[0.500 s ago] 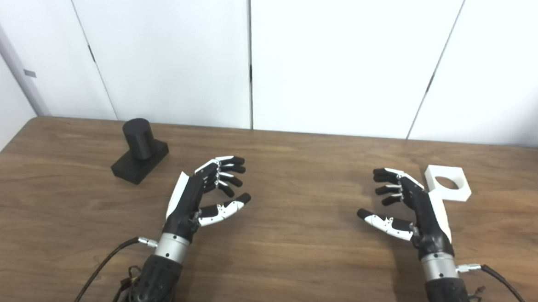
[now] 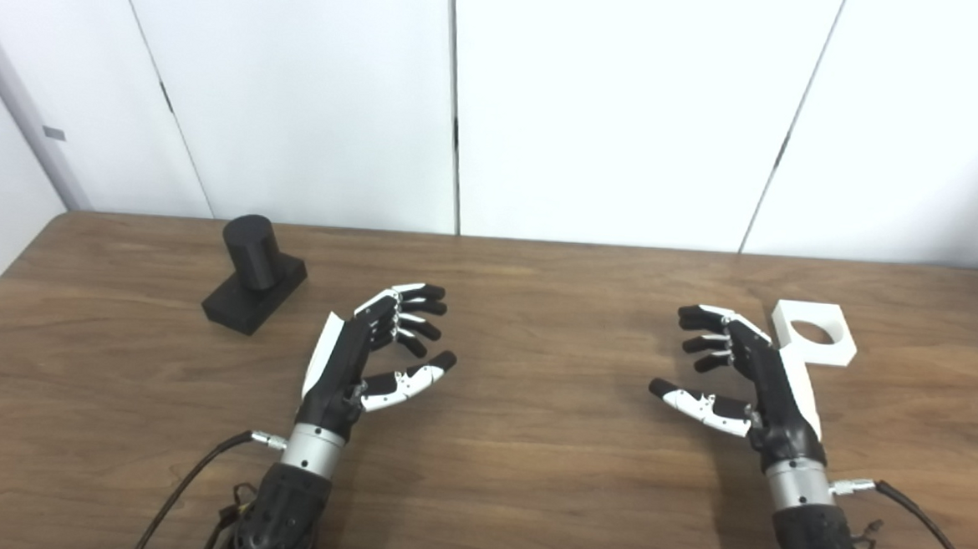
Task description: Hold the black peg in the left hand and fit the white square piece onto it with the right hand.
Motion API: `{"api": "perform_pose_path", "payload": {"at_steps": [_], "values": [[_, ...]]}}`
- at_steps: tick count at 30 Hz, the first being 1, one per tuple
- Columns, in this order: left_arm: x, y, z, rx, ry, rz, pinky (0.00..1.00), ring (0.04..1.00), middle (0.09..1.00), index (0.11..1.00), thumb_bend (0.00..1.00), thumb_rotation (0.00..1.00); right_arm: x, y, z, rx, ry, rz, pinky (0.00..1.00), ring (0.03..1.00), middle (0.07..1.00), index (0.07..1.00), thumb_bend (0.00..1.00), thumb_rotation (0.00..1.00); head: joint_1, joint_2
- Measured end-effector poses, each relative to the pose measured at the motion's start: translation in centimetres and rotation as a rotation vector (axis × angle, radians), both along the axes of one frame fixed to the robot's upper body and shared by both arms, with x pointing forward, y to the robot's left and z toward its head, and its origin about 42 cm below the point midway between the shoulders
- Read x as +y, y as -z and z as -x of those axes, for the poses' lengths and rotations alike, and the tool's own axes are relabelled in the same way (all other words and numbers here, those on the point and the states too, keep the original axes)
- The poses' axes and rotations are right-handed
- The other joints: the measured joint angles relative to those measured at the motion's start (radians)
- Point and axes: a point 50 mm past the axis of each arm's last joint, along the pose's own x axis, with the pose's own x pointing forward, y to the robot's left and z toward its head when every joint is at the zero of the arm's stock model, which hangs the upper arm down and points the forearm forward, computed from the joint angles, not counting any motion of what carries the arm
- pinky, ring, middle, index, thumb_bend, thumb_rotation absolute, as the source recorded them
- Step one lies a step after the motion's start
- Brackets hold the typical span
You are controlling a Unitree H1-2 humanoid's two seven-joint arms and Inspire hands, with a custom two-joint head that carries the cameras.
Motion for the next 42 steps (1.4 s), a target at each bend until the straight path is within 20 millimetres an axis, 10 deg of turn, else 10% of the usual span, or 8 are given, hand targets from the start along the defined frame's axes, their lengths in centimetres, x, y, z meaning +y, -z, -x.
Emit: {"api": "perform_pose_path", "payload": {"at_steps": [16, 37, 42], "values": [[-2.8, 0.2, -0.2, 0.030, 0.004, -0.003, 0.43, 0.603, 0.698, 0.706, 0.62, 0.00, -2.5, -0.4, 0.1, 0.005, 0.003, 0.003, 0.52, 0.635, 0.721, 0.708, 0.56, 0.00, 0.301, -0.069], [-4.6, 0.3, -0.8, 0.010, 0.003, -0.027, 0.44, 0.606, 0.700, 0.695, 0.62, 0.00, -1.8, -2.1, 1.2, 0.000, -0.014, -0.028, 0.53, 0.640, 0.718, 0.706, 0.52, 0.00, 0.333, -0.114], [-4.5, 0.1, -0.8, -0.009, -0.032, -0.054, 0.49, 0.659, 0.720, 0.695, 0.75, 0.11, -1.7, -2.3, 1.2, -0.003, -0.016, -0.026, 0.52, 0.639, 0.713, 0.701, 0.52, 0.00, 0.334, -0.112]]}}
